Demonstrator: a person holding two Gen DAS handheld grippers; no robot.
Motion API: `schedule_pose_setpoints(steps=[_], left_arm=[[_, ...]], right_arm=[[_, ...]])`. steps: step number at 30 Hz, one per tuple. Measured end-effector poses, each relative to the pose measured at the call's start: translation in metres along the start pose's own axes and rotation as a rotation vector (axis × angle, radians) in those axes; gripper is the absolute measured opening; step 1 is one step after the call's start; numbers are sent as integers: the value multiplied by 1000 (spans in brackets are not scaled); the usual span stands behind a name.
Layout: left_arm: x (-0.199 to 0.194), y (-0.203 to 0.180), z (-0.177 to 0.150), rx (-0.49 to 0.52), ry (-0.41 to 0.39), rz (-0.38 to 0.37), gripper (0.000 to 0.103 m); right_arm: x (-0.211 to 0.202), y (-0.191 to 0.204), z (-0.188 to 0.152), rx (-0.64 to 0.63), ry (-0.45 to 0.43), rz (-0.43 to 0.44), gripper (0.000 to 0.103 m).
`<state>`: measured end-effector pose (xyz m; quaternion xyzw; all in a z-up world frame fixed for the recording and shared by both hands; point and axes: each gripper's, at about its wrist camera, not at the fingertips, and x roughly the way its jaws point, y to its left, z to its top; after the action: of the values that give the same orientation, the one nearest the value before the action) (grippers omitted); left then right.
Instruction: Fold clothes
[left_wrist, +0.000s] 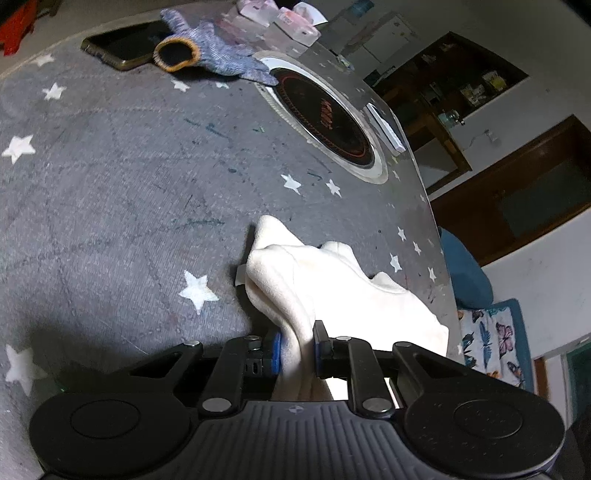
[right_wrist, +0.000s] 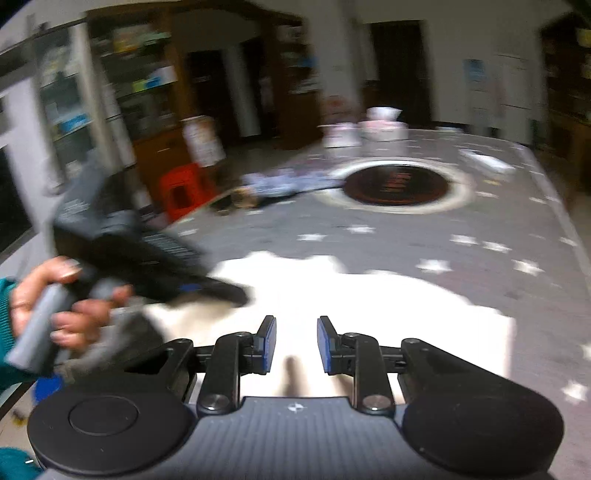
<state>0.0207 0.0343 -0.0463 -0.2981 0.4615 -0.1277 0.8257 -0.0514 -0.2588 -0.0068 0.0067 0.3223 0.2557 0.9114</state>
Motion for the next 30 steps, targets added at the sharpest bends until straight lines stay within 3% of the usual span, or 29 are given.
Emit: schedule_pose_setpoints(steps=[5,9,15,23,25,27,30], left_arm=[[1,-7,0,50,-9,23,18],[2,-13,-2,93,-11,48,19],[5,-16,-2,106,-3,66,20],[6,-17,0,127,5,69,21],[7,-19,-1,152,3,73,21],[7,-22,-2,174,-2,80,20],[7,-26,-4,211,-11,91,19]], right_arm=[[-11,-58,-6,118,-13,-172,24],[-9,-98,-18,218,6,-249,25],[4,-117,-29,322,-1,-208,30],[17,-108,-24,306,-16,-196,31],[18,-105,-23,297,-11,-180,26],[18,-102,-23,292,-12,-182,14],[15,-97,-22,275,-22,-194,11]])
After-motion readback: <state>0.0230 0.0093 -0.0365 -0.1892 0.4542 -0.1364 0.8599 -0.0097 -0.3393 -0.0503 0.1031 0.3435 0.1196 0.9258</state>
